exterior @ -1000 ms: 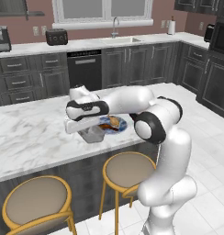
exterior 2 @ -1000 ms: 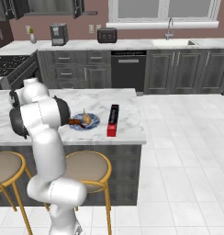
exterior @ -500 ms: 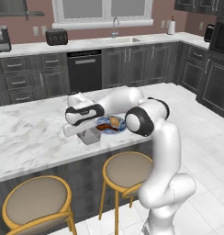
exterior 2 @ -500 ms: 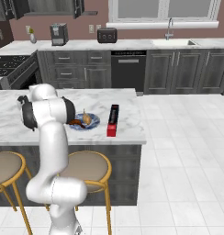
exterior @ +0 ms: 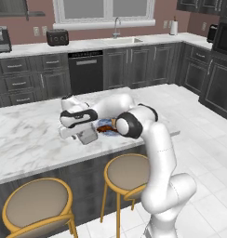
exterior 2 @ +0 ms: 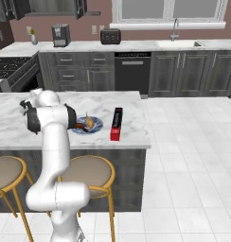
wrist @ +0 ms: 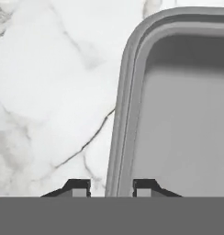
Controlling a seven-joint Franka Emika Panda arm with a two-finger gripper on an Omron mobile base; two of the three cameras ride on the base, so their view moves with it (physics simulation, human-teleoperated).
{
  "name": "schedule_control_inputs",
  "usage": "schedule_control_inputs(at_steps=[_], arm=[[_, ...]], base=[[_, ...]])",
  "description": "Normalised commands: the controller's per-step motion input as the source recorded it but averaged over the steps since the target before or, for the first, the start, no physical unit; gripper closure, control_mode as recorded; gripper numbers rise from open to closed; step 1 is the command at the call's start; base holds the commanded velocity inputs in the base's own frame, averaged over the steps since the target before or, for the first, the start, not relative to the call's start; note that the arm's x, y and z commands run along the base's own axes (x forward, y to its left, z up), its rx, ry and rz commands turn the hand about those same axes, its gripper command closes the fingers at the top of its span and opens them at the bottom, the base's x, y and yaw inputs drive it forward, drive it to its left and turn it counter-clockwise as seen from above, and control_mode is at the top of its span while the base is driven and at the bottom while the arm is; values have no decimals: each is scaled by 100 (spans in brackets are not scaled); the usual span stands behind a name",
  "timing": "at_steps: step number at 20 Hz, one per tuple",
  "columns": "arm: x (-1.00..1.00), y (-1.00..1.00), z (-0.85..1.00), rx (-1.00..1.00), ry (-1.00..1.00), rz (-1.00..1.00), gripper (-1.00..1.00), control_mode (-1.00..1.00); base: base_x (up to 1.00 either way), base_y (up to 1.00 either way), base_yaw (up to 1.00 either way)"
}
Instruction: Retrieve the tupperware and aluminum foil from the cabinet and place them on the dining counter near the plate with onion and chicken drumstick to prepare for storing leftovers.
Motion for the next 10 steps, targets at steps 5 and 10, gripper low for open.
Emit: schedule_control_inputs(at_steps=[5,10], arm=[[-12,-21,39,0,-1,-15,-100,-100],[-42,-43,60,0,-6,-15,-100,-100]], base=[[0,0,0],[0,0,0]])
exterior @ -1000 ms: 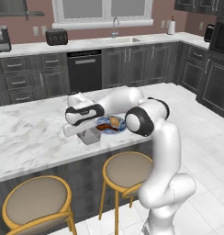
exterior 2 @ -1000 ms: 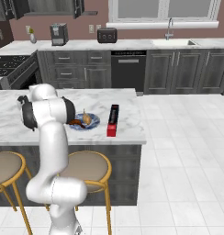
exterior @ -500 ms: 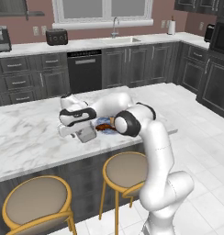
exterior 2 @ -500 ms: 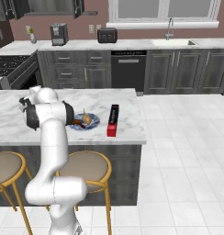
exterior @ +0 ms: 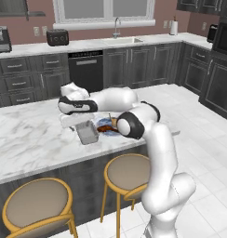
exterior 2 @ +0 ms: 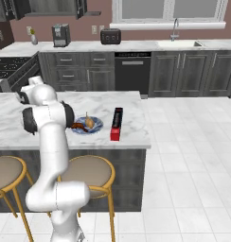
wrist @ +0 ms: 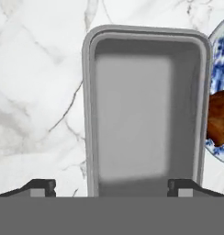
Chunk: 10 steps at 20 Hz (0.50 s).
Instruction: Retrieve the tupperware and aluminum foil from the cabinet and place them on the dining counter near the plate with onion and chicken drumstick to prepare for storing leftovers.
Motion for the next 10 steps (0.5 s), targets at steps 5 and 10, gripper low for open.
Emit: schedule_control_inputs(at_steps=[5,10], arm=[[-90,-56,23,1,-17,-10,-100,-100],[-100,-76,8,5,-43,-5,-100,-100]], base=[[0,0,0],[0,0,0]])
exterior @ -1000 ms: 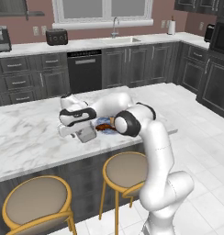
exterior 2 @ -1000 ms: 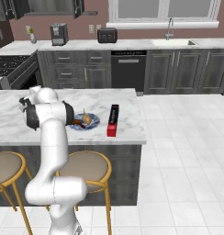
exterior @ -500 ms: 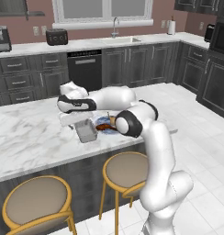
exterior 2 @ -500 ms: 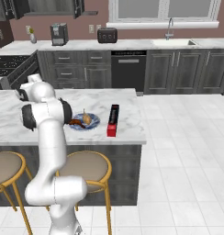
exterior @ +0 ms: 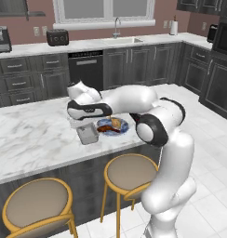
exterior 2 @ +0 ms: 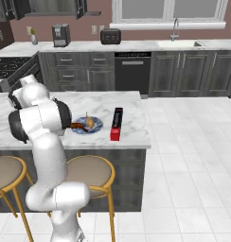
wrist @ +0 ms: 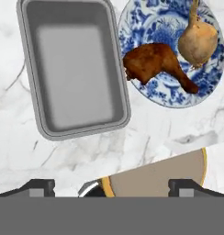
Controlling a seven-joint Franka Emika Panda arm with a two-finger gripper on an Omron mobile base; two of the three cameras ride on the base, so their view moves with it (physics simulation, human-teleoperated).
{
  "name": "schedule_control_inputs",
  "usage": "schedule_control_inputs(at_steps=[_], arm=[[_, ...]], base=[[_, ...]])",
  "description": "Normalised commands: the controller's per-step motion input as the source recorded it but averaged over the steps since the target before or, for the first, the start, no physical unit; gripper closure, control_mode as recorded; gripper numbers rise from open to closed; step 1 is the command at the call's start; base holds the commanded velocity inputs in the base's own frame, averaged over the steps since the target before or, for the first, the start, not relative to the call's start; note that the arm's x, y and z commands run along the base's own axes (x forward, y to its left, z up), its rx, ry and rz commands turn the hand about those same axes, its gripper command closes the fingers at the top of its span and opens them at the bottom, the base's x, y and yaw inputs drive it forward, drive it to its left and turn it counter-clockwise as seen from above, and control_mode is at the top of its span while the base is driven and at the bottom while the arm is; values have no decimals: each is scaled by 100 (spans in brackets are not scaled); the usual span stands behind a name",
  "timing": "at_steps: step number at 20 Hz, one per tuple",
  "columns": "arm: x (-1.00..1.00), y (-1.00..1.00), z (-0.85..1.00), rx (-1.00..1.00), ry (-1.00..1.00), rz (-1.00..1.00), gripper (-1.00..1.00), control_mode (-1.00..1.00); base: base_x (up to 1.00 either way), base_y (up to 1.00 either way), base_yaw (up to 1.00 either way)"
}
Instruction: Retrieve the tupperware and aluminum foil from the cabinet and place them on the dining counter near the plate with onion and chicken drumstick to prepare for storing leftovers.
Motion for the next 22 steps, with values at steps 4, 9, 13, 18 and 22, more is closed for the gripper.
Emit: schedule_control_inputs(at_steps=[4,9,13,18,22], arm=[[-100,-82,25,15,-59,0,-100,-100],[-100,-72,54,18,-58,0,-100,-100],[-78,-51,88,13,-34,0,-100,-100],[-51,-25,100,6,-7,1,-100,-100],[-38,-68,37,25,-10,0,-100,-100]], base=[[0,0,0],[0,0,0],[0,0,0],[0,0,0],[0,0,0]])
